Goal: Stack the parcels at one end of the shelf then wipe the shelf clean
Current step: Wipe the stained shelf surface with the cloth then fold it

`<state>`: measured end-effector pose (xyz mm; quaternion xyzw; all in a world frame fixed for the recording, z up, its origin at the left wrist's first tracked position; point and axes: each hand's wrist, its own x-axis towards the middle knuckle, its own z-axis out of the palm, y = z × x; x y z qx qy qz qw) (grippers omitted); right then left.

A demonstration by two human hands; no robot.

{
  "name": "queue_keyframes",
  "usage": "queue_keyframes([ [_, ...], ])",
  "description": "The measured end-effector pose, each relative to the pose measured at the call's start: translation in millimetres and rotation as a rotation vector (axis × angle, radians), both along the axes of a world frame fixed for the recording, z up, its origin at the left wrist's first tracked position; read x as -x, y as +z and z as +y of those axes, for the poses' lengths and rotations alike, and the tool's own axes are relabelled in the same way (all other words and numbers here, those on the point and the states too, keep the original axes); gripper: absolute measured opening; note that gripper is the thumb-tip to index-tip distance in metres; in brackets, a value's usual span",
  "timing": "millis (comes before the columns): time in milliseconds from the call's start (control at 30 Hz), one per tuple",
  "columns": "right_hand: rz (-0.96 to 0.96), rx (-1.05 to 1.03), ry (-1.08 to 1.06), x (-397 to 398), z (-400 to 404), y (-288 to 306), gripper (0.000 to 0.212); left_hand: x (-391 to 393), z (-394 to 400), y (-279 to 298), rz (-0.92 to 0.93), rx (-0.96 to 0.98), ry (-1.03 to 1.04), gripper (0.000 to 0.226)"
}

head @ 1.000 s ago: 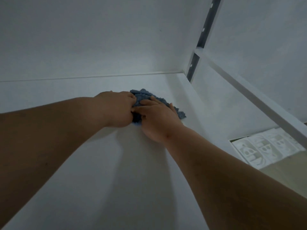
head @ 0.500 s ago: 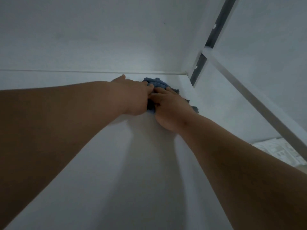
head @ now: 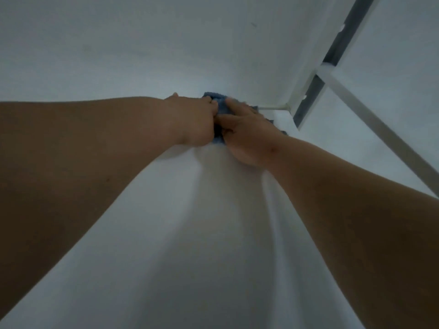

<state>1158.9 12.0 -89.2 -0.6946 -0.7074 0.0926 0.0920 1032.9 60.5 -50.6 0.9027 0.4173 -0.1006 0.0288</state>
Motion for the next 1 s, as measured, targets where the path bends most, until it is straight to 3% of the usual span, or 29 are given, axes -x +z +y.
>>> queue_keyframes([
  [100, 0.057, 0.016, -0.1, -27, -13, 5, 0.079, -30, -1, -2, -0.011, 0.002, -0.017, 0.059],
  [167, 0.069, 0.055, -0.149, -41, -20, 5, 0.052, -45, -6, -2, 0.002, -0.009, -0.04, 0.059],
  [233, 0.13, 0.066, -0.192, -48, -23, 0, 0.045, -54, -12, -1, 0.018, -0.02, -0.065, 0.057],
  [333, 0.266, 0.019, -0.23, -51, -31, -1, 0.066, -57, -21, 3, 0.022, -0.043, -0.09, 0.056],
  [500, 0.13, 0.036, -0.159, -43, -60, 5, 0.063, -49, -45, -1, 0.083, -0.105, -0.169, 0.054],
  [600, 0.104, 0.068, -0.194, -36, -86, 3, 0.083, -40, -64, -5, 0.045, -0.065, -0.175, 0.055],
  [633, 0.111, 0.086, -0.202, -33, -94, 1, 0.081, -37, -71, -6, 0.039, -0.057, -0.181, 0.055],
  [733, 0.144, 0.098, -0.214, -29, -122, -3, 0.046, -27, -96, -10, 0.05, -0.042, -0.205, 0.058],
  [1000, 0.136, 0.128, -0.294, -1, -202, -9, 0.046, -3, -167, -15, 0.062, -0.022, -0.274, 0.053],
])
